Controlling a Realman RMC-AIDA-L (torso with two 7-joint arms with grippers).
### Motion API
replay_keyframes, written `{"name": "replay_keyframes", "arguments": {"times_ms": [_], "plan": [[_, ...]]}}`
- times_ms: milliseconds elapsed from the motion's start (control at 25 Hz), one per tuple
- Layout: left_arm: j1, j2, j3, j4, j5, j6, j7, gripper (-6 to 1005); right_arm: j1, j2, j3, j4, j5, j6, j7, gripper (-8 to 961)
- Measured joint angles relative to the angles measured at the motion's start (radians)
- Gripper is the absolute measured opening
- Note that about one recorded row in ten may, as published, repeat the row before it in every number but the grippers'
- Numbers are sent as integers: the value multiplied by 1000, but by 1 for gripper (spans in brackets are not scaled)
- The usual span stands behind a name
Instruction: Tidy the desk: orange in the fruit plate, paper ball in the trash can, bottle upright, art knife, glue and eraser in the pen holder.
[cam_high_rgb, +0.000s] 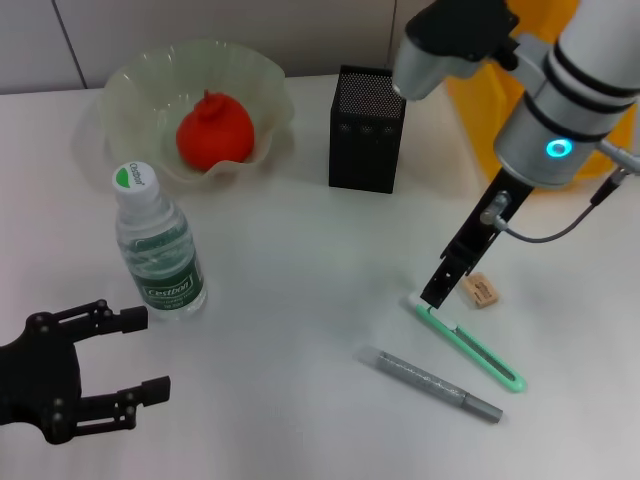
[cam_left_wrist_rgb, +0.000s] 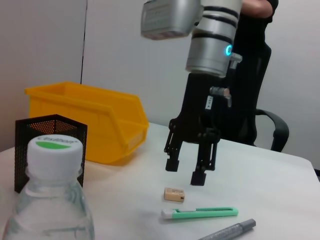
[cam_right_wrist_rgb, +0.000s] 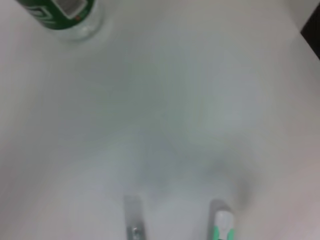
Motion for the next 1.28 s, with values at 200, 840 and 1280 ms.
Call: {"name": "replay_keyframes", "arguments": {"times_ms": [200,840,1280], "plan": [[-5,-1,0,-1,2,-4,3,802,2,6,-70,42,-4,77,53,786],[-16,-2,0,-1,2,-13,6,802,16,11,-179,163,43,200,96,787],[-17,-3,-1,-3,2,-16,21,802,35,11,-291,168,43,229,179,787]]}}
